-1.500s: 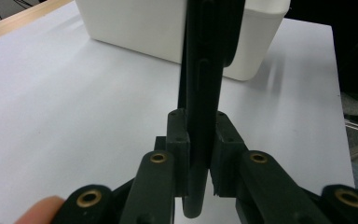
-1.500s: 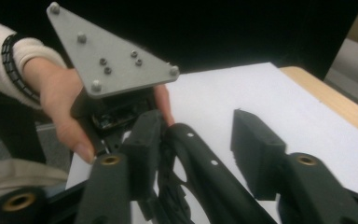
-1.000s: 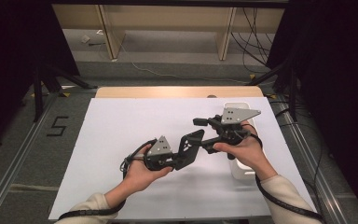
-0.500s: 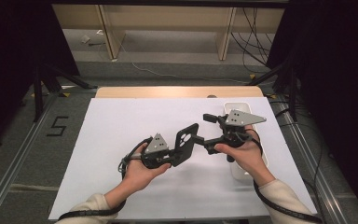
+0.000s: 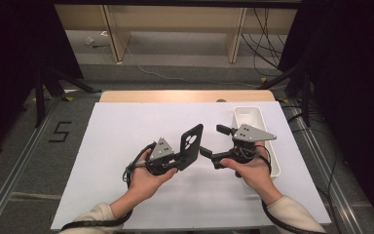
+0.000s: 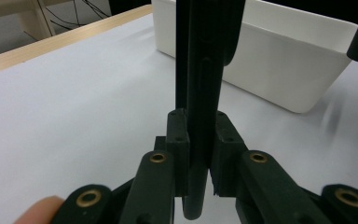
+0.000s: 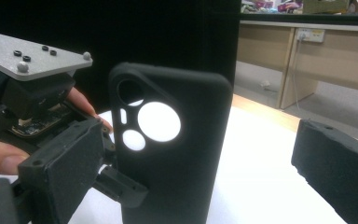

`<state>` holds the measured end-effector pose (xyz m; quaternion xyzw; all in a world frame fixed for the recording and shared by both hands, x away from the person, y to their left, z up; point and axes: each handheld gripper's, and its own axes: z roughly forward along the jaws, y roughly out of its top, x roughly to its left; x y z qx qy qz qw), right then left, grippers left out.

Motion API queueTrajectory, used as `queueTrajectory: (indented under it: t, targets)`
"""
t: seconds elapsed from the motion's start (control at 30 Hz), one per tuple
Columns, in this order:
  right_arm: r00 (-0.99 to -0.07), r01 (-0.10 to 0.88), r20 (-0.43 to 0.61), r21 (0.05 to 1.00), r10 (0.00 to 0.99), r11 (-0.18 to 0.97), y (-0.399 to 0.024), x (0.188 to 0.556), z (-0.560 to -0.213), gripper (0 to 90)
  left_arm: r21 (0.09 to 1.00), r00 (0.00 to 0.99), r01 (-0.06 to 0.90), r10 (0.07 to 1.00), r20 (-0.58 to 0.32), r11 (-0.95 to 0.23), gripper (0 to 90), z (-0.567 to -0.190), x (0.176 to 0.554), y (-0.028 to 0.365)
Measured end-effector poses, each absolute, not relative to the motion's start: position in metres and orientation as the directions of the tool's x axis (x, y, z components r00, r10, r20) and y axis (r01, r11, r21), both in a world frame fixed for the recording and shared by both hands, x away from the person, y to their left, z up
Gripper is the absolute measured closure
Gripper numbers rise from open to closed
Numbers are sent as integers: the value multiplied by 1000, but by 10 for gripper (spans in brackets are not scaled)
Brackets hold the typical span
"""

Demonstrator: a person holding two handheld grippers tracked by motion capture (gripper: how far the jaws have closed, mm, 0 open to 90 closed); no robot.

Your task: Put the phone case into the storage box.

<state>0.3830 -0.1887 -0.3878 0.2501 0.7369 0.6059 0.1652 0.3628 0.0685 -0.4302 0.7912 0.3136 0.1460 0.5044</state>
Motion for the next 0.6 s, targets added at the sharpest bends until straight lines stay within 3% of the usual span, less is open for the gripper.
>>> queueTrajectory:
  t: [0.6]
  targets:
    - [-793,181,71,976,605,122,-181,379,-393,39,890,739,360,668,-88,-281,798,-431,361,64]
